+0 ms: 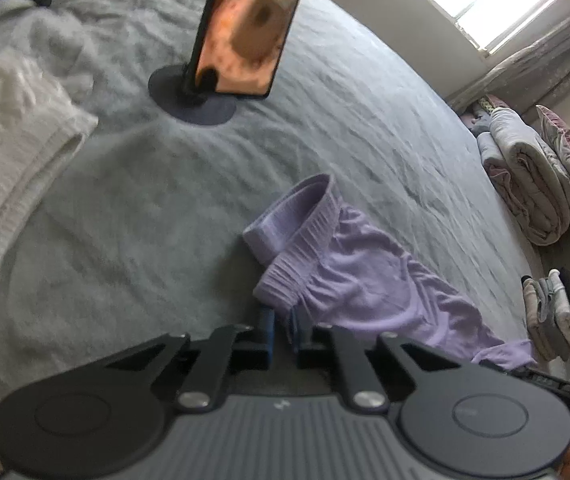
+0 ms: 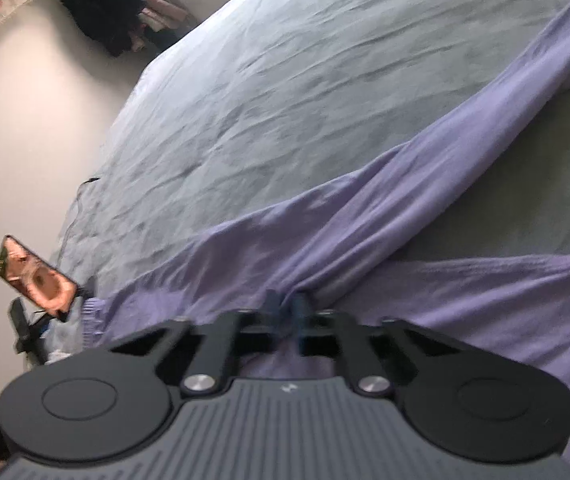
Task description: Fold clothes
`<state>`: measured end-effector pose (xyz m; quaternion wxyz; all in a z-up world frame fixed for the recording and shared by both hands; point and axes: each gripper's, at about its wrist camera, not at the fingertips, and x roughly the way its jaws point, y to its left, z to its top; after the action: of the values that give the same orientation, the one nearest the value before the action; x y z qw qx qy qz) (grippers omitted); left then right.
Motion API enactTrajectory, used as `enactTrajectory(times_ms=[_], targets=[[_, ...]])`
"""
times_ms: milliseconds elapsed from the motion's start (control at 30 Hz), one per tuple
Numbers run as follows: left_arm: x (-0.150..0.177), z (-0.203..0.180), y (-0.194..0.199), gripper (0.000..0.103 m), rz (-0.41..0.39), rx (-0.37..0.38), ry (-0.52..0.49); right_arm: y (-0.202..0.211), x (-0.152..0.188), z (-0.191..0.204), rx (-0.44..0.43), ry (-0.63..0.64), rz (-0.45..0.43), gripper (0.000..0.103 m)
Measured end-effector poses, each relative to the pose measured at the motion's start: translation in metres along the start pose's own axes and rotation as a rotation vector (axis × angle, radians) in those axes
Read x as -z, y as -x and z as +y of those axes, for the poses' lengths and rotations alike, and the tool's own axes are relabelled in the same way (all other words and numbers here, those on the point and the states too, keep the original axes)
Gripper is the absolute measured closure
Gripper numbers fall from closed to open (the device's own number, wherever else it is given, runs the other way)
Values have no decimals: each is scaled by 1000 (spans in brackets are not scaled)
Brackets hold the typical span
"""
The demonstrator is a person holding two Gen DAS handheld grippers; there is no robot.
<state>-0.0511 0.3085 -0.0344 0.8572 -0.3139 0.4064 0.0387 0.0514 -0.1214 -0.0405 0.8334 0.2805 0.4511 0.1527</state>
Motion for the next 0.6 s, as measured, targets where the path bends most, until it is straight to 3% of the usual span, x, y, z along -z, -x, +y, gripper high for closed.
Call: enactTrajectory(times_ms=[167, 467, 600], targets=[[-8, -14, 13, 96, -60, 27, -42, 5, -5, 2, -24, 10, -82, 102], [-34, -23, 15, 96, -211, 141, -33, 39, -7, 22, -108, 117, -334, 102], [-41, -17, 7, 96, -204, 161, -22, 57, 0, 30, -113, 186, -382, 102]])
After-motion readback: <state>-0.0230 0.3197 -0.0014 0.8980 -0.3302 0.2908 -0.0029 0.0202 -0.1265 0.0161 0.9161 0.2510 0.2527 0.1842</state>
